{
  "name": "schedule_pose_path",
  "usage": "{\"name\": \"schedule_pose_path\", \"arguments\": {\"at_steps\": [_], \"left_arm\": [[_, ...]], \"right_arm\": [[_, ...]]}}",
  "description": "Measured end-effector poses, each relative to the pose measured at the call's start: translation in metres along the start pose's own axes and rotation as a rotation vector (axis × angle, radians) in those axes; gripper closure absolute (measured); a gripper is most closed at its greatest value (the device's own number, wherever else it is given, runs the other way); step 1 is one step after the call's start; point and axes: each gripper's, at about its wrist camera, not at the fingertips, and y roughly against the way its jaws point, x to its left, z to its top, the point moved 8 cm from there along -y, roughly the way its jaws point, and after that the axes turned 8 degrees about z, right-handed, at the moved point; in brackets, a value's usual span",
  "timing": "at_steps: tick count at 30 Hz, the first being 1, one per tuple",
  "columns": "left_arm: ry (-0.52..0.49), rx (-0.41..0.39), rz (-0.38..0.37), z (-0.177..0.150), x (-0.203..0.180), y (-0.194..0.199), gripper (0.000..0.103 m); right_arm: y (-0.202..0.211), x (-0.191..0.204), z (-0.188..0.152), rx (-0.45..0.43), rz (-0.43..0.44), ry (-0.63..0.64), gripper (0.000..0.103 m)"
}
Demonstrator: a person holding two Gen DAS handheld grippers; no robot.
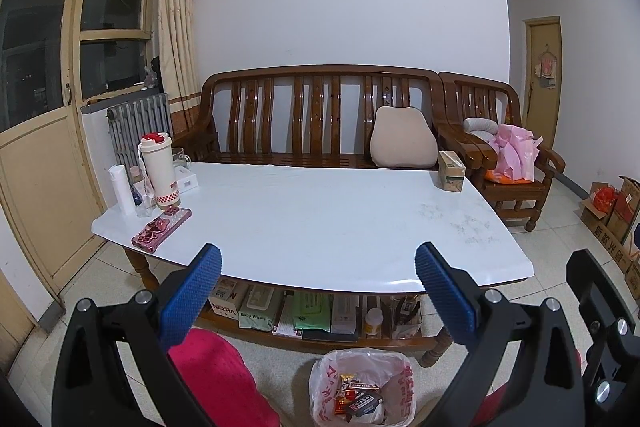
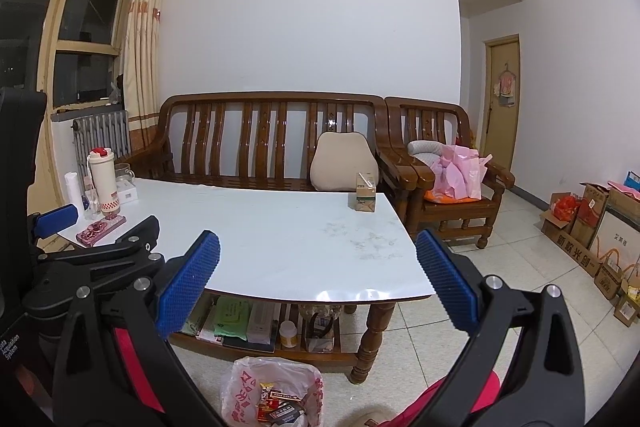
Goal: Collect trash
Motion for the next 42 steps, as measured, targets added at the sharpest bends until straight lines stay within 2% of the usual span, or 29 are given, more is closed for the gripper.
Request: {"name": "schedule_pose_path", "arguments": {"at_steps": [42], "left_arm": [[-0.006,0.02,0.001,0.0006,0.0038,-0.0059,0.008]], "right_arm": [[-0.0077,-0.0084,0.0059,0.015,0.017,0.013,0.007]]}}
